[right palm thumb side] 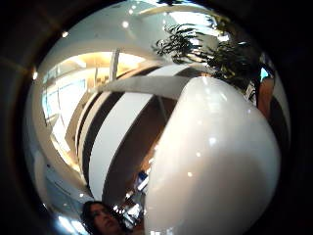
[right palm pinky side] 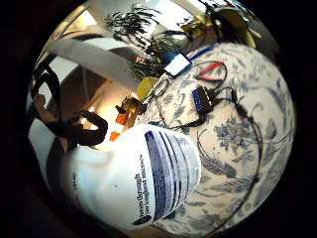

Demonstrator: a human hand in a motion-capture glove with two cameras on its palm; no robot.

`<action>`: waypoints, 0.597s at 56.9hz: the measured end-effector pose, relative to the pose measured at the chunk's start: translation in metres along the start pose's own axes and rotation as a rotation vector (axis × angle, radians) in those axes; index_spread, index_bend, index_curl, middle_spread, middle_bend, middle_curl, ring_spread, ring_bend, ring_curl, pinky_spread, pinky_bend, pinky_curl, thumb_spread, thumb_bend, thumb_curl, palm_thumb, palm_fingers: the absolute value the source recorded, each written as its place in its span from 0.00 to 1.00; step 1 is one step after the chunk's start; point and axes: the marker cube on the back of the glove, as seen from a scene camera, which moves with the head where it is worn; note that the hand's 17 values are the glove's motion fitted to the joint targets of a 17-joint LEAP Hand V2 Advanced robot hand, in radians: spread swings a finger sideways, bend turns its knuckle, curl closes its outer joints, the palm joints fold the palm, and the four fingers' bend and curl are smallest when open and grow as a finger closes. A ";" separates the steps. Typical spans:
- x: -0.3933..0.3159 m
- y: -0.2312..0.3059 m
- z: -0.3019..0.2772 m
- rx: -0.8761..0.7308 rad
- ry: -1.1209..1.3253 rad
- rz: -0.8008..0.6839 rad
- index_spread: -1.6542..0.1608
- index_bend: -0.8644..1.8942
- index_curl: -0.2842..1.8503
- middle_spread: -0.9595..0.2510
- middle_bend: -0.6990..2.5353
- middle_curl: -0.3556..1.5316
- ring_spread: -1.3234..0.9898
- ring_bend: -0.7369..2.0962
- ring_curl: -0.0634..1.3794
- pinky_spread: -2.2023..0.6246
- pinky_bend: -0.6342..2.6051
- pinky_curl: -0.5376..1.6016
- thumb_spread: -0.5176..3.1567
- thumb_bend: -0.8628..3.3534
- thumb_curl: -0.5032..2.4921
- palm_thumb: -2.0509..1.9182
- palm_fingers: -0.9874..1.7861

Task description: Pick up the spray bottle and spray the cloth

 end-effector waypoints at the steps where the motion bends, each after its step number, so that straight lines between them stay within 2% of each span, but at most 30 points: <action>1: -0.007 0.002 -0.002 -0.022 0.007 -0.009 0.78 0.44 0.34 0.66 0.39 0.47 0.50 0.48 0.35 0.70 0.32 0.44 0.29 0.20 0.37 0.77 0.85; 13: -0.074 0.019 -0.005 -0.296 0.196 -0.063 0.77 0.45 0.37 0.64 0.41 0.48 0.49 0.50 0.37 0.68 0.33 0.45 0.26 0.20 0.40 0.77 0.85; 21: -0.096 0.024 0.012 -0.619 0.497 0.010 0.77 0.44 0.38 0.64 0.41 0.49 0.49 0.51 0.39 0.68 0.34 0.45 0.25 0.20 0.41 0.77 0.85; 34: -0.066 0.044 0.061 -0.939 0.998 0.158 0.77 0.43 0.40 0.64 0.42 0.49 0.49 0.52 0.39 0.68 0.35 0.46 0.25 0.20 0.42 0.77 0.85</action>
